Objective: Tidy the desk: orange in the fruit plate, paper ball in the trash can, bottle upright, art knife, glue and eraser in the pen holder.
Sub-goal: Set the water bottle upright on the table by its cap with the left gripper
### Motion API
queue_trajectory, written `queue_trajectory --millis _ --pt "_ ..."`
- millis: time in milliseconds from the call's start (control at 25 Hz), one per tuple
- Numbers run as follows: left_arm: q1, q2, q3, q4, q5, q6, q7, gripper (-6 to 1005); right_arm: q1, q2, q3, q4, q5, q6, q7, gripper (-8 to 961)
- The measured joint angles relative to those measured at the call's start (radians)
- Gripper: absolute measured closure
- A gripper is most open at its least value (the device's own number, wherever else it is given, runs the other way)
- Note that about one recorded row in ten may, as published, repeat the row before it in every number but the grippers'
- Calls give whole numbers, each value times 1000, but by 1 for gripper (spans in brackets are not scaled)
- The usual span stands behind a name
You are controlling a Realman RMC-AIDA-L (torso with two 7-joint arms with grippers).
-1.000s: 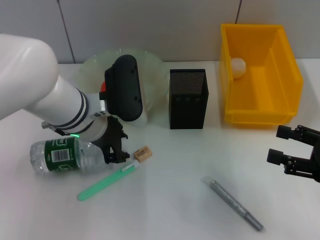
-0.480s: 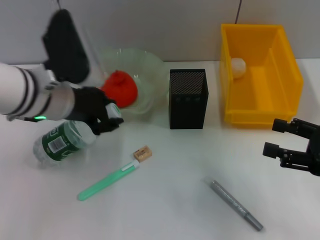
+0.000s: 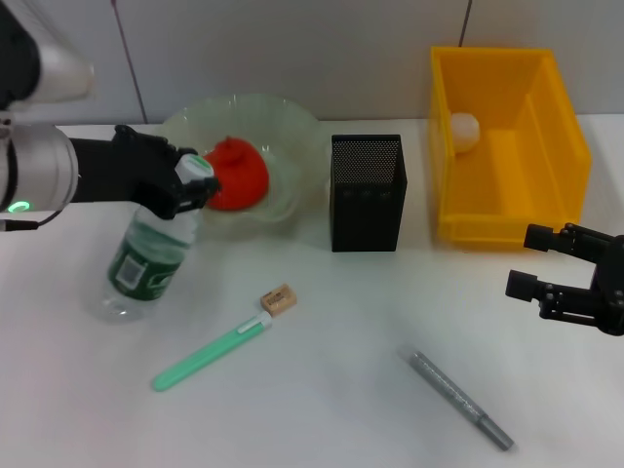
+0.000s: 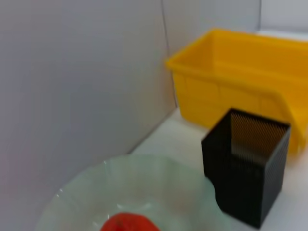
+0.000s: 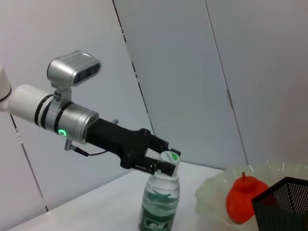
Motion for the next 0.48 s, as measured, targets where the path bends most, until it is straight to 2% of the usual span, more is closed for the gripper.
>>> queue_trajectory --millis 240,320,480 --pt "13 0 -15 -2 -41 -8 0 520 4 2 1 5 -1 1 0 124" --pt "48 -2 -13 -4 -114 -43 6 517 5 2 1 9 -2 1 0 124" --pt "72 -1 -16 -14 -172 -81 14 510 6 2 1 11 -2 2 -2 124"
